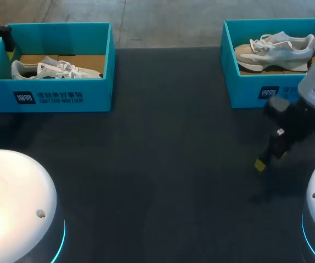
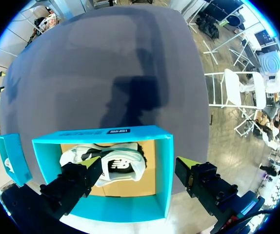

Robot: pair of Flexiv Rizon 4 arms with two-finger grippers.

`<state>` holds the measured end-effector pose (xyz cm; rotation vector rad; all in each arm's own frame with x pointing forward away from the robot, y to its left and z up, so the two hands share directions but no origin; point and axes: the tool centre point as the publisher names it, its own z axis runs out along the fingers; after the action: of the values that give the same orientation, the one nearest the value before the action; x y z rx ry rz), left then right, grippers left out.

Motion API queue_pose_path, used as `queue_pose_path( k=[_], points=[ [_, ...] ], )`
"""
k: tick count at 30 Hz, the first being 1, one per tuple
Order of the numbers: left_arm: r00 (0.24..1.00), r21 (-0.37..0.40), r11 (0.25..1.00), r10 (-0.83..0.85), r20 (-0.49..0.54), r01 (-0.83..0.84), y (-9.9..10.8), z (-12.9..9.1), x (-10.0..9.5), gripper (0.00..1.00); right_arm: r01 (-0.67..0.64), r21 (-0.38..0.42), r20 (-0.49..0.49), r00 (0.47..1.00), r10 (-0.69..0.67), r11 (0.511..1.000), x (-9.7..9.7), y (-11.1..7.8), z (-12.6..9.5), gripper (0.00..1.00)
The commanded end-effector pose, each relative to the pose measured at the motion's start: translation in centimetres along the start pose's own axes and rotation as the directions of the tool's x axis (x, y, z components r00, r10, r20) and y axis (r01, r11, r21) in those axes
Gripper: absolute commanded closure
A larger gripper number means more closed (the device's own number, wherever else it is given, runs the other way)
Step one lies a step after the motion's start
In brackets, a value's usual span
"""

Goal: Take the shoe out of the shoebox, open the shoe tongue, remove and reinsert the insole, then place the shoe into the shoebox

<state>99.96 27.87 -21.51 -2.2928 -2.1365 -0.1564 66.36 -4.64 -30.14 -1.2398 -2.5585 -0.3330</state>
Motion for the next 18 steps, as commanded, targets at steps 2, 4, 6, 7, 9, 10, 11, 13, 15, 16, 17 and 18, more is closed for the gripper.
queue_pose_path(
  k=[2, 4, 6, 7, 9, 10, 11, 13, 15, 16, 17, 18],
  points=[
    [1.0, -0.003, 1.0, 0.0, -0.002, 0.0, -0.1, 0.0, 0.0, 0.0, -0.018, 0.03, 0.035, 0.999, 0.017, 0.999, -0.3, 0.7, -2.2, 0.0],
    [1.0, -0.003, 1.0, 0.0, -0.002, 0.0, -0.1, 0.0, 0.0, 0.0, -0.024, 0.03, 0.046, 0.999, 0.022, 0.999, -0.9, 1.0, -3.1, 0.0],
    [1.0, -0.003, 1.0, 0.0, -0.002, 0.0, -0.1, 0.0, 0.0, 0.0, -0.027, 0.03, 0.057, 0.998, 0.025, 0.999, -1.2, 1.2, -3.7, 0.0],
    [1.0, -0.003, 1.0, 0.0, -0.002, 0.0, -0.1, 0.0, 0.0, 0.0, -0.032, 0.034, 0.073, 0.997, 0.029, 0.999, -1.6, 1.5, -4.2, 0.0],
    [1.0, -0.003, 1.0, 0.0, -0.002, 0.0, -0.1, 0.0, 0.0, 0.0, -0.043, 0.036, 0.092, 0.995, 0.039, 0.998, -2.1, 1.8, -4.8, 0.0],
    [1.0, -0.003, 1.0, 0.0, -0.002, 0.0, -0.1, 0.0, 0.0, 0.0, -0.044, 0.037, 0.099, 0.994, 0.041, 0.998, -2.3, 2.0, -5.2, 0.0],
    [1.0, -0.003, 1.0, 0.0, -0.002, 0.0, -0.1, 0.0, 0.0, 0.0, -0.045, 0.032, 0.104, 0.994, 0.041, 0.998, -2.5, 2.2, -5.5, 0.0],
    [1.0, -0.003, 1.0, 0.0, -0.002, 0.0, -0.1, 0.0, 0.0, 0.0, -0.051, 0.031, 0.132, 0.99, 0.047, 0.998, -3.1, 2.6, -6.3, 0.0],
    [1.0, -0.003, 1.0, 0.0, -0.002, 0.0, -0.1, 0.0, 0.0, 0.0, -0.056, 0.027, 0.151, 0.987, 0.051, 0.998, -3.8, 3.1, -7.0, 0.0],
    [1.0, -0.003, 1.0, 0.0, -0.002, 0.0, -0.1, 0.0, 0.0, 0.0, -0.062, 0.032, 0.16, 0.985, 0.056, 0.998, -4.2, 3.3, -7.2, 0.0],
    [1.0, -0.003, 1.0, 0.0, -0.002, 0.0, -0.1, 0.0, 0.0, 0.0, -0.064, 0.036, 0.17, 0.984, 0.057, 0.997, -4.6, 3.6, -7.5, 0.0],
    [1.0, -0.003, 1.0, 0.0, -0.002, 0.0, -0.1, 0.0, 0.0, 0.0, -0.067, 0.04, 0.186, 0.981, 0.059, 0.997, -5.1, 3.8, -7.8, 0.0]
  ],
)
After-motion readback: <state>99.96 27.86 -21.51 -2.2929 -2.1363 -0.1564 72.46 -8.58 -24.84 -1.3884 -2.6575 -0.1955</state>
